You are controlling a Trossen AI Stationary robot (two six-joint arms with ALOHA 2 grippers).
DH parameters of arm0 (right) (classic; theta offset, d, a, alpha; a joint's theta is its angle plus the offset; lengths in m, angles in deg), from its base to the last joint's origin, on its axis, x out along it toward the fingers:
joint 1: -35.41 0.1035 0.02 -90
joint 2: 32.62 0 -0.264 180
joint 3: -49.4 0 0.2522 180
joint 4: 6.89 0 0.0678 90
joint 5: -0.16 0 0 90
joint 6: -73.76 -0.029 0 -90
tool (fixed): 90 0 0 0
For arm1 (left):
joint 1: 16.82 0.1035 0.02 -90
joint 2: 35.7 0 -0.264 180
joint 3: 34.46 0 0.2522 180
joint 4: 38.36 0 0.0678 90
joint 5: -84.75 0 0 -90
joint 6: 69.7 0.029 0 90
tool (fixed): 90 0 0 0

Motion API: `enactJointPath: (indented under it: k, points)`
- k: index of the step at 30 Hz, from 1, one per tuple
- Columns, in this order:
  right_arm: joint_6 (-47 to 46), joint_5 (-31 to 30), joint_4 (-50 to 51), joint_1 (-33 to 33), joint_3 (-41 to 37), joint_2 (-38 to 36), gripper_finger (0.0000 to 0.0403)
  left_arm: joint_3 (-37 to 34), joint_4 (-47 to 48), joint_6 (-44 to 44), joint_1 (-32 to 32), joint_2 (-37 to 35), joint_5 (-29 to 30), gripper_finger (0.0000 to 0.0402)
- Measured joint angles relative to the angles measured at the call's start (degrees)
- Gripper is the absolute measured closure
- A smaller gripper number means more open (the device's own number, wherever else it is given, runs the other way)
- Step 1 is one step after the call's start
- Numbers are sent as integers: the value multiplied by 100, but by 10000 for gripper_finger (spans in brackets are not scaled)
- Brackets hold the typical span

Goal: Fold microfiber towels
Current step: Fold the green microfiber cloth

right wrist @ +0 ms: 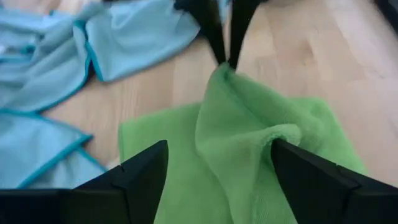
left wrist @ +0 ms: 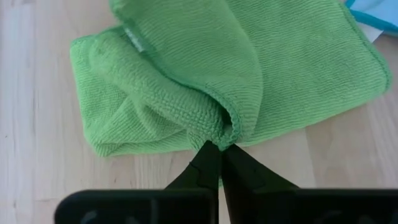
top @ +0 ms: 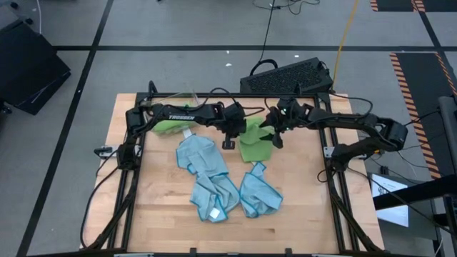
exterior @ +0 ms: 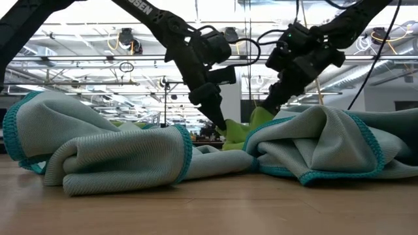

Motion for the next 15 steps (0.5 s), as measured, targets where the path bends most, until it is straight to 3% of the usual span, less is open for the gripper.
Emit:
enactJointPath:
  k: [8,15]
  points:
    - [410,-886,-195,25,0,246,148,0,-2,282,-75,2,0,384]
    - [700,-907,-753,14,-2,774,148,0,-1,392,-114,2,-2,394]
